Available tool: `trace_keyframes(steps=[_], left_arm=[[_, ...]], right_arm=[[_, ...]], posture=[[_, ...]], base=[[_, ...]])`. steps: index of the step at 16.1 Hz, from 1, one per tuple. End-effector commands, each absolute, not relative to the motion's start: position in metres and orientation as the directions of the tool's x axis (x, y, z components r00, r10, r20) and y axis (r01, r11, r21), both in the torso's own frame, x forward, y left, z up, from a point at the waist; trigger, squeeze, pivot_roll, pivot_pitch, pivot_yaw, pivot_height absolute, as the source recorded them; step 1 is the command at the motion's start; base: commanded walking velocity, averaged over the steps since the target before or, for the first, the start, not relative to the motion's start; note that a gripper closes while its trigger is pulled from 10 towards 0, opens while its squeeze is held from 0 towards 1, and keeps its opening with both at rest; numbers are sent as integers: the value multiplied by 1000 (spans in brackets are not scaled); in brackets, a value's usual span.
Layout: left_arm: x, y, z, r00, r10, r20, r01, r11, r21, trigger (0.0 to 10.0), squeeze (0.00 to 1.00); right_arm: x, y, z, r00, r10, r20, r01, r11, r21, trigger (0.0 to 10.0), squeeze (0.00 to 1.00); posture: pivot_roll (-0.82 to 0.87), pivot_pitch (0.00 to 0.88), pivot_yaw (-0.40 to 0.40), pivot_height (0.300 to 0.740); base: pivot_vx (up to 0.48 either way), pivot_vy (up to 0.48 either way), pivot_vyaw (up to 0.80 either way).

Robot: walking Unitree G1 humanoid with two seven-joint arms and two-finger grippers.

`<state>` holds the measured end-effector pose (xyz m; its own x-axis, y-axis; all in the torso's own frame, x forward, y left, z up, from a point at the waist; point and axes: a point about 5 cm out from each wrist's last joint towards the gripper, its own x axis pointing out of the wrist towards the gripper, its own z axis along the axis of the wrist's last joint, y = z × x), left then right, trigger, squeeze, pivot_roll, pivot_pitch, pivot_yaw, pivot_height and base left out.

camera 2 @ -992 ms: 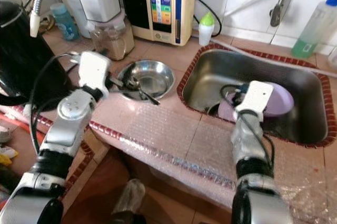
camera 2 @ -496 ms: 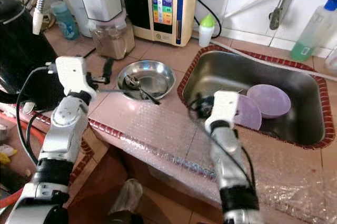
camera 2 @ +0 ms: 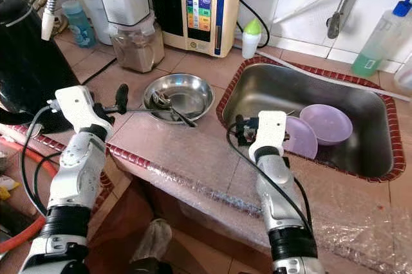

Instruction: Kitchen organization

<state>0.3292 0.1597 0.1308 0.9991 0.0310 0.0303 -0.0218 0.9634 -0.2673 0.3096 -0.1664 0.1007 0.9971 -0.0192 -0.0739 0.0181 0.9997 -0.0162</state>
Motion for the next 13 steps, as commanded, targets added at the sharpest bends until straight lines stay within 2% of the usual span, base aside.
trace_keyframes(steps=[1,7,8,9,10,13], left_arm=[[326,161,127,999,41,-2,-40,952,-303,10000,0],[323,147,119,998,-19,-57,-4,922,-387,10000,0],[323,144,117,997,-35,-68,4,916,-400,8784,0],[323,142,116,995,-45,-84,5,905,-425,2353,0],[322,139,113,992,-73,-105,19,897,-441,0,0],[323,131,111,983,-120,-138,36,866,-499,0,0]], right_arm=[[313,-168,110,999,-25,-46,25,1000,-9,10000,0],[311,-166,108,998,-30,-54,30,1000,-6,10000,0],[311,-166,108,998,-32,-56,31,999,-6,10000,0],[311,-166,108,998,-33,-56,33,999,-7,10000,0],[311,-166,108,998,-35,-55,34,999,-9,10000,0],[312,-167,109,998,-40,-51,39,999,-13,10000,0]], posture=[[-33,0,26,740],[-37,0,36,740],[-39,0,37,740],[-39,0,37,740],[-40,0,39,740],[-41,0,41,740]], base=[[0,0,0],[0,0,0],[0,0,0],[0,0,0],[0,0,0],[0,0,0]])
